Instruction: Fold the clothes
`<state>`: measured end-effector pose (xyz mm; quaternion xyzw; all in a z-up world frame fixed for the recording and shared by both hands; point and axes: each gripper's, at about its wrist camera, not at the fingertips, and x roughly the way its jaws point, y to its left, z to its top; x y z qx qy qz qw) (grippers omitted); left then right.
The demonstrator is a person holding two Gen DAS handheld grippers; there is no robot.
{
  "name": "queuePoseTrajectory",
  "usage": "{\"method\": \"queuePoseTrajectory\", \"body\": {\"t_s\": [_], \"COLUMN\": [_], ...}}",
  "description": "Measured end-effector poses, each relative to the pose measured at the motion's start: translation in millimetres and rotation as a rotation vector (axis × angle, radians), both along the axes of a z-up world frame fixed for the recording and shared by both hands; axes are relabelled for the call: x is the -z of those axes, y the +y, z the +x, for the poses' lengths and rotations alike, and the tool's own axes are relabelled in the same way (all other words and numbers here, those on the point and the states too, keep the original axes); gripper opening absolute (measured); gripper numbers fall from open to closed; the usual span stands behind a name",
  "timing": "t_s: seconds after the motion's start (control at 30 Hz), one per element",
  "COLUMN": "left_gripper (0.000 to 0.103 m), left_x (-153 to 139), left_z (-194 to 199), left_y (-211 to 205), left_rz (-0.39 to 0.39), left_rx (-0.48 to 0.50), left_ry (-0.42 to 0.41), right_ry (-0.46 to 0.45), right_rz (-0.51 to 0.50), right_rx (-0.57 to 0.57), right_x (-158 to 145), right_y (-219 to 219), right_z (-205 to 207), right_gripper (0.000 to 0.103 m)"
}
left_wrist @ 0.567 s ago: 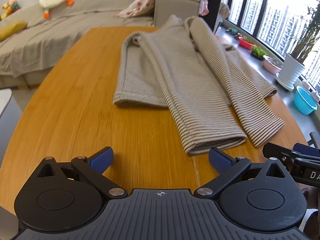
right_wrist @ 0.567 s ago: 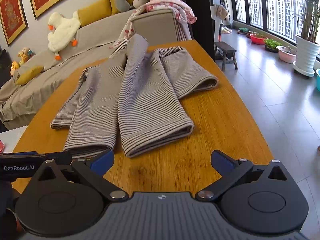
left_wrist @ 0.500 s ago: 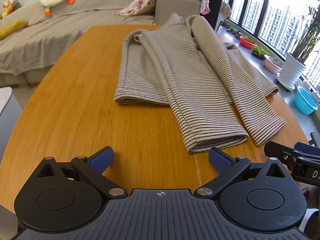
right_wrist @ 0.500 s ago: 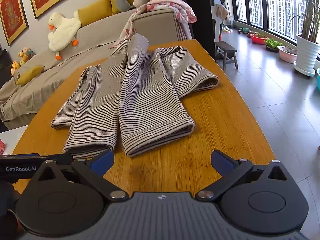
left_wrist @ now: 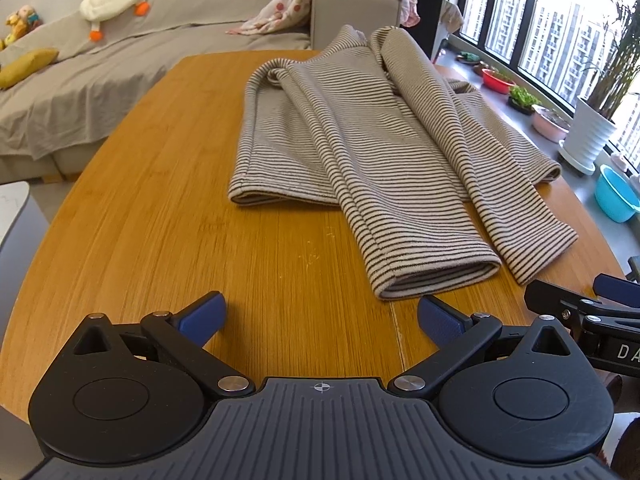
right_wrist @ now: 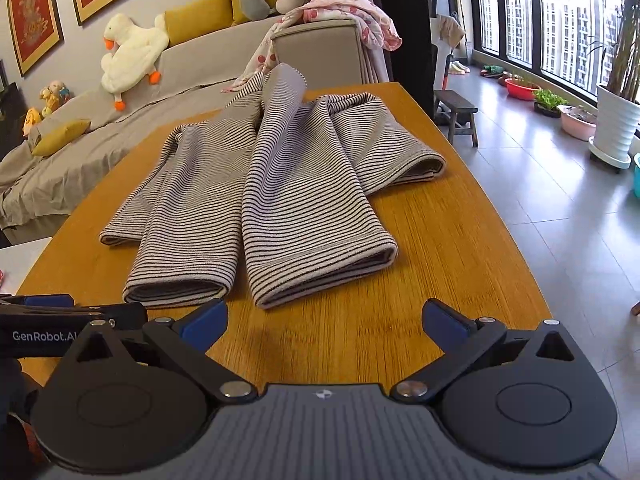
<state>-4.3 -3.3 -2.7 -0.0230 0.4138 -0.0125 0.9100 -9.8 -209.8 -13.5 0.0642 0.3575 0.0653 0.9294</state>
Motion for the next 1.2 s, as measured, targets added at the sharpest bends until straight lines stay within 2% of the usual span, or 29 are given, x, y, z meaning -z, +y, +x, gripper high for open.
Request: {"method": "queuePoseTrajectory", "body": {"t_s": [1.2], "left_gripper": [0.103], "left_x": [0.8], "left_z": [-0.2], "left_y": [-3.3], "left_rz": [0.022], "left_rx": [-0.008], "left_ry": [0.005], "right_ry": [0.0], "right_rz": [-0.052], "right_rx": [-0.019], "right_x": [-0.5], "right_y": [7.6], "right_z": [1.0], "right_gripper": [0.103]}}
